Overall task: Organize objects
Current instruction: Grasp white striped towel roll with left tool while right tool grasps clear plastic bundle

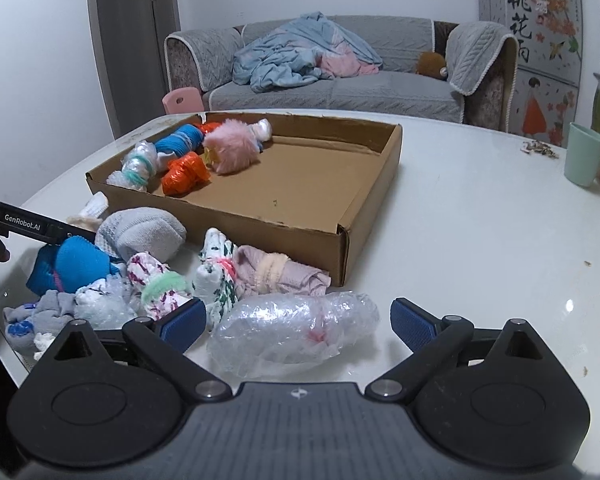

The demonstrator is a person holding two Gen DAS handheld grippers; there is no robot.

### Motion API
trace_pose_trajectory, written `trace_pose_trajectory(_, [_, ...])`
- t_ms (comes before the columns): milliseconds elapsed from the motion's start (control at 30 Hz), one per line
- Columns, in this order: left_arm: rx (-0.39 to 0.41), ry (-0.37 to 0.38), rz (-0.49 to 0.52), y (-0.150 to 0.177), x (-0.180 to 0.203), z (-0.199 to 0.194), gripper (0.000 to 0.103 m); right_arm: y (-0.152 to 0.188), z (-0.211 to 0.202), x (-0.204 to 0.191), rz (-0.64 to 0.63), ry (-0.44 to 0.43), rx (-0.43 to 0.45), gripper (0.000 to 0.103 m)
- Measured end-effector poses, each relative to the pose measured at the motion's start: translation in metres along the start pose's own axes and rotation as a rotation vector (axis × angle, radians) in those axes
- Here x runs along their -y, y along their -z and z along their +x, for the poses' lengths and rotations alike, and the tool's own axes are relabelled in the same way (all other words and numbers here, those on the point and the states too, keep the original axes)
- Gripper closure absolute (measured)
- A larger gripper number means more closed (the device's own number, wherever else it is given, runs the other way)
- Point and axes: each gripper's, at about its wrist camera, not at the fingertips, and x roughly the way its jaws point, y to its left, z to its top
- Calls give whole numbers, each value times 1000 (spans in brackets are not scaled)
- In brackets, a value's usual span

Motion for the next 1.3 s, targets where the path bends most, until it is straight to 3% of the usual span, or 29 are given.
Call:
trace_pose_trajectory(267, [11,-29,24,-2,-4,3,1,10,-1,5,17,-17,-17,14])
trace_pose_trajectory(533, [32,-13,38,0,-4,4,2,14,-5,5,9,-21,-14,18])
trace_pose_trajectory(700, [61,9,60,1,-2,1,13,14,-6,5,4,-21,-2,26])
trace_pose_trajectory(800, [76,7,84,3,0,0,27,16,-7,5,7,-21,6,28])
trace_pose_trajectory(867, [86,0,106,3,2,-2,46,16,-8,6,9,-23,6,29])
trace_pose_trajectory(933, [86,10,112,3,2,-3,54,16,-10,6,7,-24,10,29])
trace_pose_trajectory(1300, [95,14,114,2,-2,-8,59,13,-21,12,7,-7,34,29])
